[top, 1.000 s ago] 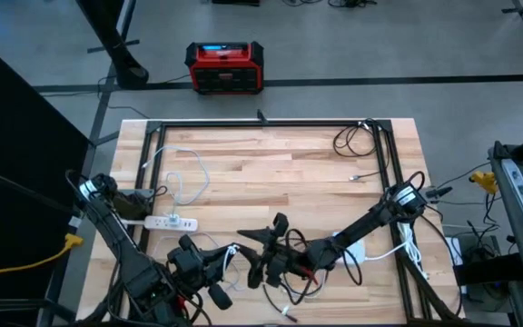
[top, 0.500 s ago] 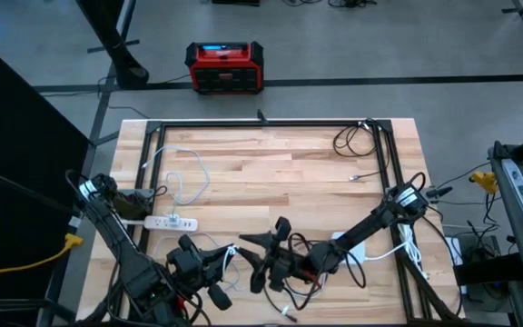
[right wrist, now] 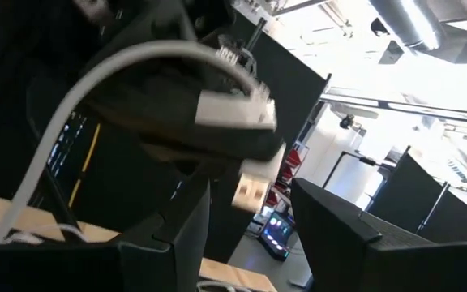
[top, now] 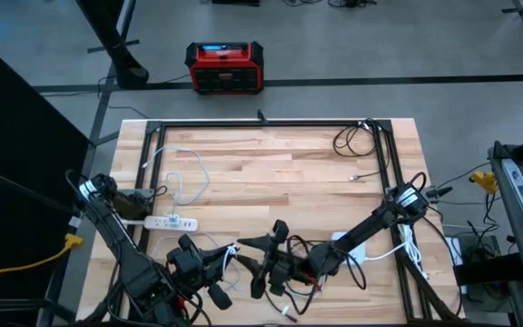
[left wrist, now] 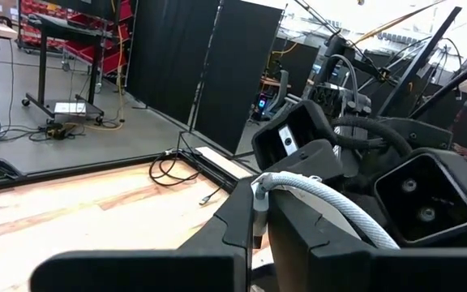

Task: Insert USB
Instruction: Insert the white charger cable into the left white outlet extension

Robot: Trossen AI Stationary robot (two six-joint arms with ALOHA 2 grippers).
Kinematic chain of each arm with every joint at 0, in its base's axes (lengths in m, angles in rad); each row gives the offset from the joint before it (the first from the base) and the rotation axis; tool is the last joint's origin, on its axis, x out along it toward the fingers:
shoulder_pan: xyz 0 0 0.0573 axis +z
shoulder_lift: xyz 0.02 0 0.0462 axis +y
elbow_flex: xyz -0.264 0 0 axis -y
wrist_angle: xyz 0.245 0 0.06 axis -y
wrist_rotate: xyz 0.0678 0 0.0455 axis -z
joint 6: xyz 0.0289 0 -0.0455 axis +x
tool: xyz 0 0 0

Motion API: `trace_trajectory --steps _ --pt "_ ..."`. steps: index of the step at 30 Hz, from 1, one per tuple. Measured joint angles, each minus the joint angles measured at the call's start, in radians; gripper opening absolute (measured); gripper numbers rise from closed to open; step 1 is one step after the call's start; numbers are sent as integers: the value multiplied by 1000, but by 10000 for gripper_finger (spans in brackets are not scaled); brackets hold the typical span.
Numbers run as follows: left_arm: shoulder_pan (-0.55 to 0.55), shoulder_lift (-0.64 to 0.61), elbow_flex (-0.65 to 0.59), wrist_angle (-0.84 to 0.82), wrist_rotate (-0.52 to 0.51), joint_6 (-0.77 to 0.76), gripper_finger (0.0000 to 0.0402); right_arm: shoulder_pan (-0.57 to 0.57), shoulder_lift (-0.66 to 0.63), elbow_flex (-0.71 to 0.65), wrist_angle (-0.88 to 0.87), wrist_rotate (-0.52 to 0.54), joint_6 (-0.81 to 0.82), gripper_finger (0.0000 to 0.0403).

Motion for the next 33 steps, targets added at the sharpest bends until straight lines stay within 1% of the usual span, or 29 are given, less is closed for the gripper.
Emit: trace_trajectory --steps 4,9,12,19,27,29,33 --pt "0 0 0 0 0 0 12 0 -2 9 -4 13 -10 161" --pt "0 0 0 -4 4 0 12 0 -3 9 -7 77 -44 155" --pt "0 0 0 -5 7 0 12 1 -3 9 -7 87 -73 151" --pt "-5 0 0 -8 15 3 12 1 -8 9 -8 145 -118 155" --pt "-5 0 0 -6 57 6 11 11 -25 9 -9 216 -199 150" --pt "-7 -1 0 -6 87 6 11 11 -31 8 -2 231 -205 147" --pt "-9 0 -1 -5 93 4 11 17 -48 1 -5 249 -210 142"
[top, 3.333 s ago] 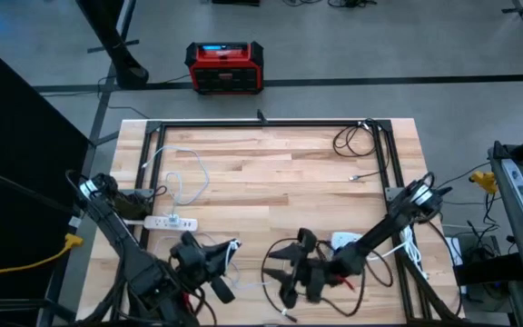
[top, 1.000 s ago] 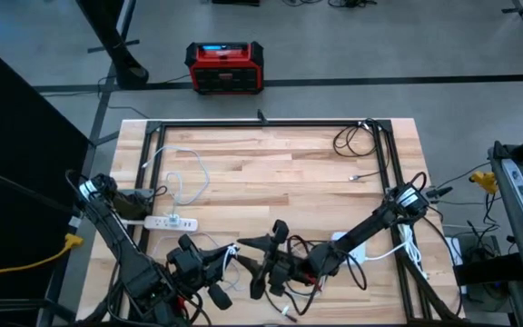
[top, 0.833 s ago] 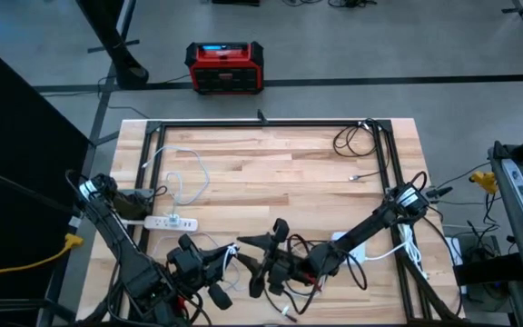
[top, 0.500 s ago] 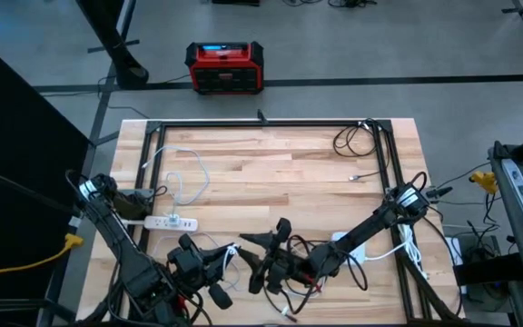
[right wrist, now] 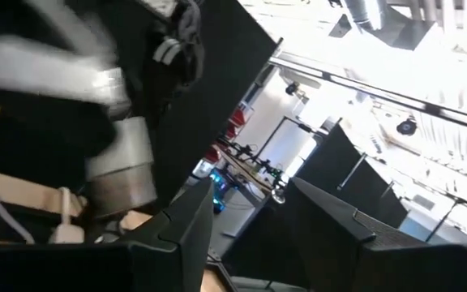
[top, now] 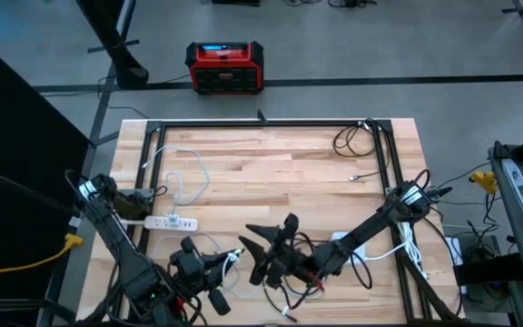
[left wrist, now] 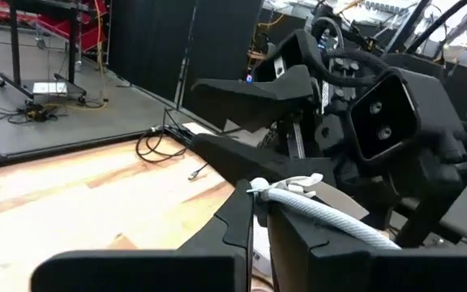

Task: Insert USB
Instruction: Insert the white charger cable into the left white outlet extension

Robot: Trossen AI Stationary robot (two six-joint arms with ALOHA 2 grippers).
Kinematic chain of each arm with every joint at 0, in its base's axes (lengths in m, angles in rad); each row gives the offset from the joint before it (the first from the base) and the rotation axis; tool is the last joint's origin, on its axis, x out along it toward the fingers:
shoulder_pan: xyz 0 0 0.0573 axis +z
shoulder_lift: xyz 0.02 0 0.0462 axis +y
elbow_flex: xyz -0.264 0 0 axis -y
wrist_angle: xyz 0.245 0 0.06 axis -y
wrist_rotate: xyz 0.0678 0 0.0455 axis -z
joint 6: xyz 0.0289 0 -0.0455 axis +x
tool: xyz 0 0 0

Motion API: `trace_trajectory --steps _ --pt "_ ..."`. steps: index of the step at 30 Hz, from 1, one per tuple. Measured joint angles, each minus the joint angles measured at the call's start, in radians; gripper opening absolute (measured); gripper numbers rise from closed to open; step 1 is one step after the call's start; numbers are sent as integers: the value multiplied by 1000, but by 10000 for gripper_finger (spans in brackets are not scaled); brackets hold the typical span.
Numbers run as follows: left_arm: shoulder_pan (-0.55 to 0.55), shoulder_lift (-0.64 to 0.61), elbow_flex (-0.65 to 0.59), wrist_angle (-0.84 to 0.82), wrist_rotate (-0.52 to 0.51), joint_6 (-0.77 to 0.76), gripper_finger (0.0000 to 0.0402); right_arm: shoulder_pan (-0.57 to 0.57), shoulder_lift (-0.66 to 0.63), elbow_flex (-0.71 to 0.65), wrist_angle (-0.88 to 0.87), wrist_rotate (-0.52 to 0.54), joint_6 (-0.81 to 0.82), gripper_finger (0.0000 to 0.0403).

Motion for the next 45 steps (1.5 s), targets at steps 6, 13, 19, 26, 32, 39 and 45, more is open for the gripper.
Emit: trace_trajectory --steps 6,13,19,26,32,39,45 --pt "0 -7 0 -4 17 1 11 5 -9 -35 -4 157 -88 141" --pt "31 -73 0 -76 153 -23 11 57 -24 -112 -7 299 -155 151" --pt "148 -116 33 -396 451 -229 11 132 -30 -205 -15 352 -11 162" --pt "273 -114 36 -860 757 -521 11 185 -30 -320 -43 345 288 163" --pt "273 -114 -107 -866 826 -725 11 191 -28 -361 -41 276 436 164" --pt "271 -111 -331 -794 1055 -896 11 198 -28 -356 -43 250 441 158" --pt "300 -123 -473 -793 1234 -981 11 198 -28 -356 -44 244 435 160"
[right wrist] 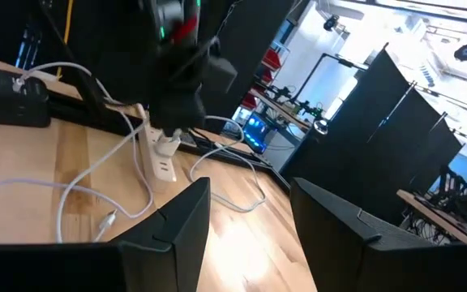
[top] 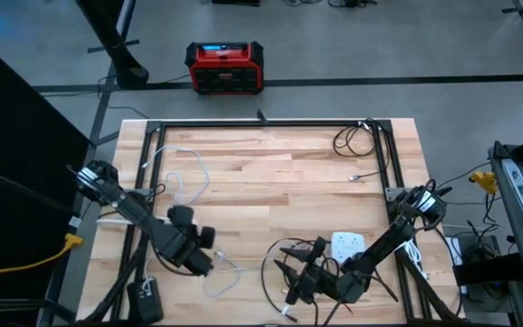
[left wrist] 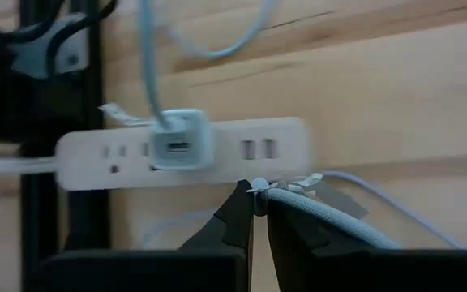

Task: Insert USB
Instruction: Insert the white charger cable into the left white outlet extension

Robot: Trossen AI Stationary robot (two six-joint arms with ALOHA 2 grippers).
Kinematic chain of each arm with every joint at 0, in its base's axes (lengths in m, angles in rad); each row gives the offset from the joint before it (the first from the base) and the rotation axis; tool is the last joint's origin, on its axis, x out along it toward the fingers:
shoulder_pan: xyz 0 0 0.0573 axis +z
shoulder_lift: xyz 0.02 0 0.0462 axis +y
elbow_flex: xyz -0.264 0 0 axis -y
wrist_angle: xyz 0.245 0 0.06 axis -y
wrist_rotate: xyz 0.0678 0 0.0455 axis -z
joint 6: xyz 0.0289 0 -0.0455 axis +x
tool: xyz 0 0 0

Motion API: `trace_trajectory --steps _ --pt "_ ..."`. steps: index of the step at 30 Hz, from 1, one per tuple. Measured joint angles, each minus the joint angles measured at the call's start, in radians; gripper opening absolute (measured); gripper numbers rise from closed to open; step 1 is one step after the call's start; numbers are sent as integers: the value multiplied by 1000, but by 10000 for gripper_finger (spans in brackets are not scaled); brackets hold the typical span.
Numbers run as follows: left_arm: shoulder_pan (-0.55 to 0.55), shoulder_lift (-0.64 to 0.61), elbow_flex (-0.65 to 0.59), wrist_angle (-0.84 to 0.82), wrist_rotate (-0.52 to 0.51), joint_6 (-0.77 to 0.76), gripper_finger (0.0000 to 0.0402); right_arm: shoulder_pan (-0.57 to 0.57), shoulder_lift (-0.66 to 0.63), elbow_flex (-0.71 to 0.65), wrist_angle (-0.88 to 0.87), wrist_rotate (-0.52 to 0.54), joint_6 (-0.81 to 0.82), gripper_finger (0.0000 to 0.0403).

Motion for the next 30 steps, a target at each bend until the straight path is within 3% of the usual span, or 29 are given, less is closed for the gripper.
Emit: trace_trajectory --steps 9,16,30 --pt "4 -40 -65 69 -88 -86 11 2 0 0 1 -1 0 153" --pt "4 3 -83 165 -179 -121 11 2 0 0 0 -17 0 155" --pt "5 41 -121 173 -115 -126 11 5 0 0 1 -17 0 153"
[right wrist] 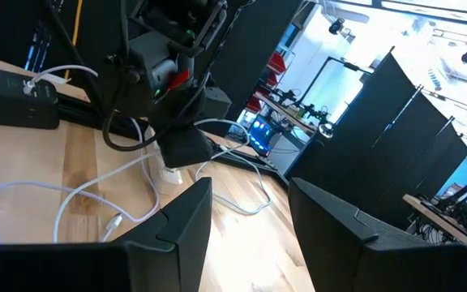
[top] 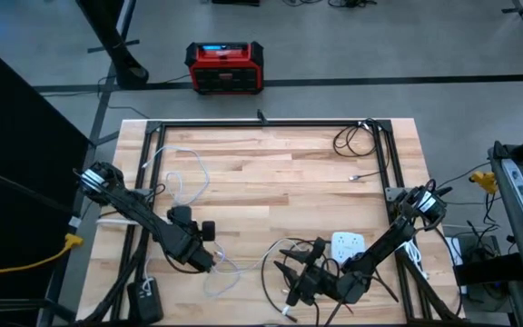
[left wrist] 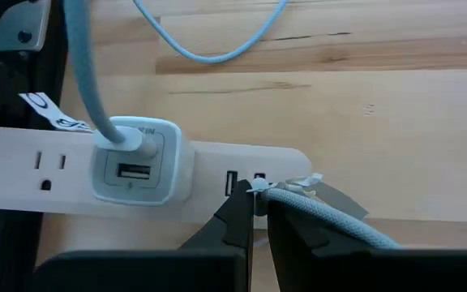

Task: Insert USB
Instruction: Insert the white charger cable into the left white outlet extension

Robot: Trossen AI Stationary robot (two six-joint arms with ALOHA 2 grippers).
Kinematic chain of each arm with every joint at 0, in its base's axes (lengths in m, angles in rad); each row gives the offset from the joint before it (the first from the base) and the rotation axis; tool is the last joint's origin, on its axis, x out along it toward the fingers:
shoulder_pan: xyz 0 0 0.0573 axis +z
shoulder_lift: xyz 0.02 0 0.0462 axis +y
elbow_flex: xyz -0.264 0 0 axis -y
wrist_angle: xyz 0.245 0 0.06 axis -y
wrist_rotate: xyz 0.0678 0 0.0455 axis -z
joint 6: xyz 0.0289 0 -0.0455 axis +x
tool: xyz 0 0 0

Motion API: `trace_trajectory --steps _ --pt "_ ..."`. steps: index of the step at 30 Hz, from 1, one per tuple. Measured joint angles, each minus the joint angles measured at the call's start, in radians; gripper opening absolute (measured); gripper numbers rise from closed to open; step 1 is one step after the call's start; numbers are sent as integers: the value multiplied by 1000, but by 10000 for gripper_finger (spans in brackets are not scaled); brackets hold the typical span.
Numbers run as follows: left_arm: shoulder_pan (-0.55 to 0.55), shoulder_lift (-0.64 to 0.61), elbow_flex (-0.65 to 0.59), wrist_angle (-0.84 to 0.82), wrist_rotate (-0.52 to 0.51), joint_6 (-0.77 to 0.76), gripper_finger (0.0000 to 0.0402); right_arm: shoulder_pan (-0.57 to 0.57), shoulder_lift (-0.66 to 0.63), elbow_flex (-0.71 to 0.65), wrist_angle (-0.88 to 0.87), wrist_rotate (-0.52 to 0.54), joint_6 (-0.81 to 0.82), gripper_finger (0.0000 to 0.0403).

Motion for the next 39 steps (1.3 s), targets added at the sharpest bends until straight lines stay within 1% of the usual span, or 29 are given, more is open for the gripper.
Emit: trace_trajectory --steps 9,20,27,35,39 --pt "0 0 -6 4 -13 0 11 0 0 0 0 0 1 146" --pt "0 0 -9 18 -35 1 11 0 1 0 0 0 5 152" --pt "0 0 -14 15 -35 1 11 0 1 0 -1 -1 8 144" --pt "-1 0 -22 10 -30 1 11 0 1 0 -1 -1 8 149" --pt "-1 0 -22 14 -27 1 11 0 1 0 -2 -1 8 145"
